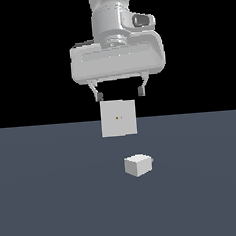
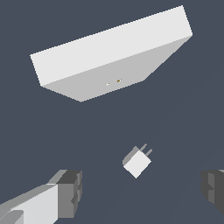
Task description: Plug the charger into the wall socket.
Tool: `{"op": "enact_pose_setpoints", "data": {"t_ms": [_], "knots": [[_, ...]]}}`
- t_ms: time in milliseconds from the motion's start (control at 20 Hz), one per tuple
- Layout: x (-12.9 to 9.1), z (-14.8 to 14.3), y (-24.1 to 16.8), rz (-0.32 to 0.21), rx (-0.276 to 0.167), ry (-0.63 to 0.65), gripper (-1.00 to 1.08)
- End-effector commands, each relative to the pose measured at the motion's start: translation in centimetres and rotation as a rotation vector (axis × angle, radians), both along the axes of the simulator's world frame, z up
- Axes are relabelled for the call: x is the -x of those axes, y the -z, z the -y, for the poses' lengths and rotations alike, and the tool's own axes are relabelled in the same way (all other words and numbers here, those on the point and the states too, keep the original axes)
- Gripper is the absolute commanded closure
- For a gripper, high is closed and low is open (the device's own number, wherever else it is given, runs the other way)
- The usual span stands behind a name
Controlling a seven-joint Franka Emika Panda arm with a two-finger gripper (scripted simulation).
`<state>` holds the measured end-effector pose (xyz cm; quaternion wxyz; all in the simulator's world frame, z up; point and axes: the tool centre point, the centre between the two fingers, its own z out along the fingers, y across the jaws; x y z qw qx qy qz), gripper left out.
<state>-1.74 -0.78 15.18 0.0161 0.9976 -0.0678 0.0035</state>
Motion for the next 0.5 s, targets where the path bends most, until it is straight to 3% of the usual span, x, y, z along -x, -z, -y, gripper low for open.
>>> {"op": "enact_pose_setpoints", "data": {"t_ms": [0, 450], "knots": [[0.3, 0.2, 0.5, 0.018, 0.007, 0.041, -0.92], [1.6, 0.9, 2.5, 0.096, 0.037, 0.220, -0.92]]}}
